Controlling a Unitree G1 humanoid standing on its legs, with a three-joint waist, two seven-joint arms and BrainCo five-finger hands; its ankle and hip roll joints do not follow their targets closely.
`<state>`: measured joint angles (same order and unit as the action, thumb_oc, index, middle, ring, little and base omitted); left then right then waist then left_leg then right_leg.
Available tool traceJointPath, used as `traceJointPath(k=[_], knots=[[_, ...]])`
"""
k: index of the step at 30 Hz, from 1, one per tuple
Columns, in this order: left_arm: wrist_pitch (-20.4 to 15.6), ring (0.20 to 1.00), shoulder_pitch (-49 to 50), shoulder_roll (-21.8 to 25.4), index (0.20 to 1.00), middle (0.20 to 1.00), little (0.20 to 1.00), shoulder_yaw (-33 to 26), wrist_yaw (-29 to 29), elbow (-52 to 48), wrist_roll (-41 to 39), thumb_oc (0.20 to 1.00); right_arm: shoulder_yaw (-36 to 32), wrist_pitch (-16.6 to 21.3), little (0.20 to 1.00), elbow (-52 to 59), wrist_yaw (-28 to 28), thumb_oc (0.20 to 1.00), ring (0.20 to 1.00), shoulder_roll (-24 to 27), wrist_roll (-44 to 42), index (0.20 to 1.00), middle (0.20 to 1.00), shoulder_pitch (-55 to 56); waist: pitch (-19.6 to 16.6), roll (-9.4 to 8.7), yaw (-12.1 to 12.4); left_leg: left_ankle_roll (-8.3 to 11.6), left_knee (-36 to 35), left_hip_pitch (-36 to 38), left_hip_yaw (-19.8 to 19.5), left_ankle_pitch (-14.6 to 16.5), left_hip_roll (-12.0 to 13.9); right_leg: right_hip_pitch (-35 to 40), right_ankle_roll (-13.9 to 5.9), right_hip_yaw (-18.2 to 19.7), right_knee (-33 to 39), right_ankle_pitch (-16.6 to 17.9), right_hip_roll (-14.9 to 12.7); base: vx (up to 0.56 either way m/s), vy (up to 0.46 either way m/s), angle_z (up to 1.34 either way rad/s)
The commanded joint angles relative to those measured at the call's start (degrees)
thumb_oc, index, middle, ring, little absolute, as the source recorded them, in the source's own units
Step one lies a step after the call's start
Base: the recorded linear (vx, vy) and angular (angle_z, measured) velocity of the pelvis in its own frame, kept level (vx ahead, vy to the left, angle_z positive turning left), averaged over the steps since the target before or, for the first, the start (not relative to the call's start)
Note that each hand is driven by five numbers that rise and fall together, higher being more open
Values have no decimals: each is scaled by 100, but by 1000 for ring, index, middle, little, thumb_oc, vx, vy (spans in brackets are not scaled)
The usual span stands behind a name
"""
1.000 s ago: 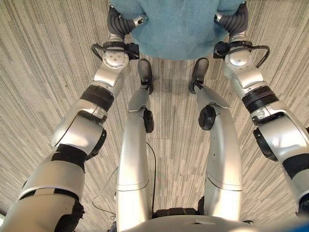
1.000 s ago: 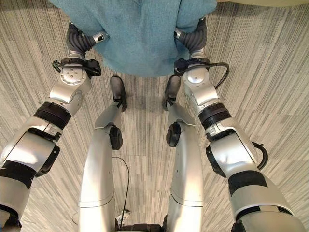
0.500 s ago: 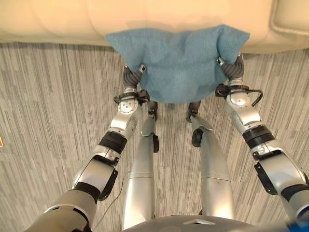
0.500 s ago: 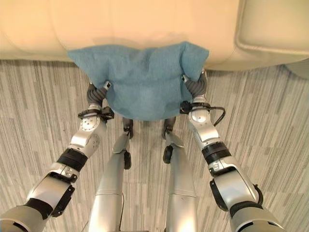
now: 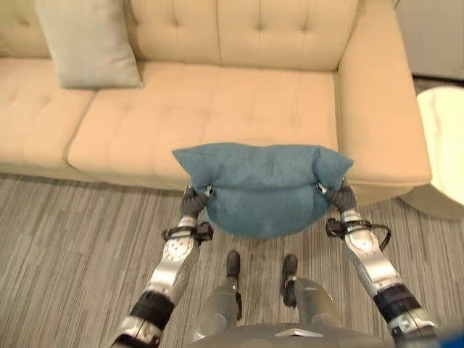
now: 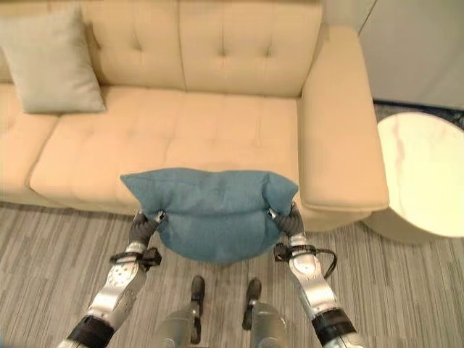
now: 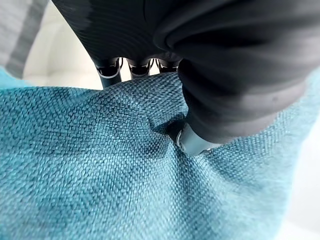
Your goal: Pick up all the scattered cushions and arrange them neatly on the sofa.
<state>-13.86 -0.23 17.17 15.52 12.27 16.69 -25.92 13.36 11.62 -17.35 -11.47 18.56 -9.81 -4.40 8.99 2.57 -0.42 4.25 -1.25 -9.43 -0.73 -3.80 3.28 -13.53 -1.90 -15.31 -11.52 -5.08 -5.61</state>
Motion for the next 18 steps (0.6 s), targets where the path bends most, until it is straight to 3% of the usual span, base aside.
traceJointPath(k=[1,8,10,11,15,18], knots=[[-360,200,-473,19,200,200,200,-217,-133,-225,249,200,-355,430,200,649,63,200,200,82,50,200,200,-146,-333,-180,-54,430,218,11,-84,133,105,642,-510,-60,759,226,-13,107,-55,7],[-345,200,-317,-83,200,200,200,-283,-153,-269,167,200,-434,390,200,719,84,200,200,123,67,200,200,164,-430,-284,-62,442,906,66,-38,299,112,1276,-392,-123,1071,150,49,87,-56,17],[-312,200,-309,-115,200,200,200,-214,-178,-318,177,200,-497,359,200,738,52,200,200,119,64,200,200,195,-459,-329,-99,319,878,-39,326,347,107,1365,-428,-248,1115,150,-32,80,83,27],[-275,200,-434,-118,200,200,200,-102,-137,-249,269,200,-544,299,200,721,-82,200,200,90,51,200,200,134,-499,-350,-140,218,808,-458,962,101,146,1428,-448,-278,1123,127,-53,67,114,36],[-271,200,-225,-68,200,200,200,-124,-176,-436,245,200,-490,255,200,766,-9,200,200,33,70,200,200,132,-611,-362,-53,134,576,-249,789,252,99,1469,-546,-195,1040,82,-97,158,191,12],[-232,200,-116,17,200,200,200,-163,-215,-530,261,200,-369,206,200,759,58,200,200,-25,149,200,200,10,-616,-419,72,-36,657,-63,872,522,-13,1510,-701,-24,864,82,-330,152,301,-63]])
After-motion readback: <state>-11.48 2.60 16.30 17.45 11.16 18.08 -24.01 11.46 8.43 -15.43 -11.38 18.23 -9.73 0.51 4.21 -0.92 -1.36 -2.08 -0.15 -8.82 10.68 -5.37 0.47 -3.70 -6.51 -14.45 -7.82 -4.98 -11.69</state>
